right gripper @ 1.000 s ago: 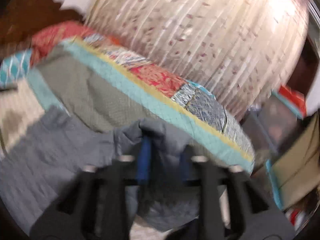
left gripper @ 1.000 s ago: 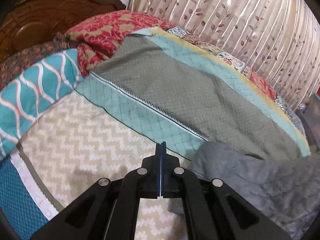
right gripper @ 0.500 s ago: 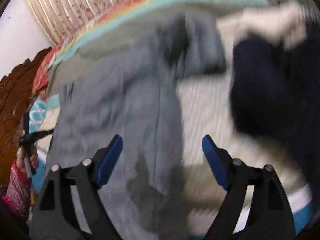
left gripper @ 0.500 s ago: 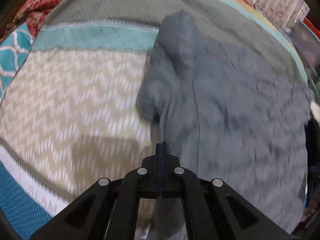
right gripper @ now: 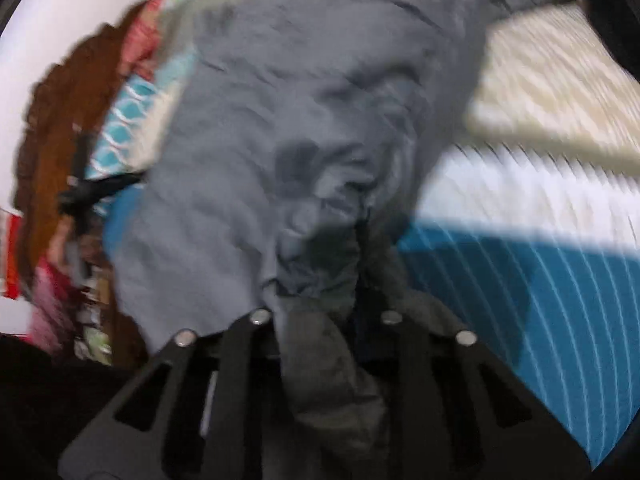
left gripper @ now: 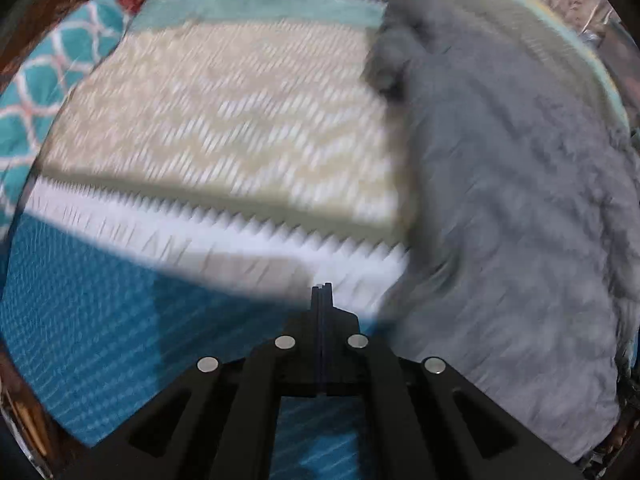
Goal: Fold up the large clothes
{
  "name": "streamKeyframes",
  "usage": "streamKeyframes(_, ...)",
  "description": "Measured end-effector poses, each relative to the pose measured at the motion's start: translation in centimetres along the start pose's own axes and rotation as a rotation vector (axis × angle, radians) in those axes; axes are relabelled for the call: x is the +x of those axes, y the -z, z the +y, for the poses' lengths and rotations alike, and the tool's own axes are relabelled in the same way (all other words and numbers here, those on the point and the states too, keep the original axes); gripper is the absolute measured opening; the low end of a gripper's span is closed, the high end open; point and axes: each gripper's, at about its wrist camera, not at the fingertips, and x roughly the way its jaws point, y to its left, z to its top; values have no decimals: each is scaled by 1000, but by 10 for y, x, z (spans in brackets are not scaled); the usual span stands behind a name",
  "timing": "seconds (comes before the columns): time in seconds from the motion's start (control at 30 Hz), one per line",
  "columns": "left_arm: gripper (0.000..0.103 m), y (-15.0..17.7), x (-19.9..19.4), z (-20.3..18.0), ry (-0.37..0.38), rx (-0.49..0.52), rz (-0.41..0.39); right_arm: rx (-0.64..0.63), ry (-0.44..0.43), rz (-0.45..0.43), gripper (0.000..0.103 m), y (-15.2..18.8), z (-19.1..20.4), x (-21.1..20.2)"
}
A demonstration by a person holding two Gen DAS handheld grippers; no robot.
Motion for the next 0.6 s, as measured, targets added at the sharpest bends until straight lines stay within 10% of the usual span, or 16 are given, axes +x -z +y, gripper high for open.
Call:
streamKeyframes(0.17,22,22,-28,12,73,-23,-21,166,25,-246,85,-2,-30,-70)
streamKeyframes(0.43,24,81,-30,-31,324,52,150,86,39,-88,92,54,-30,-52)
streamKeyframes(0.5,24,99,-18,-38,317,67,164,86,3,-22,70,74,-29,-36)
streamKeyframes(0.57,22,118,-15,-48,281,117,162,101,-68,42,10,79,-24,-33)
streamKeyframes(0.6,22,123,-25,-49,298,134,151,87,-82,-31,9,75,-16,-55)
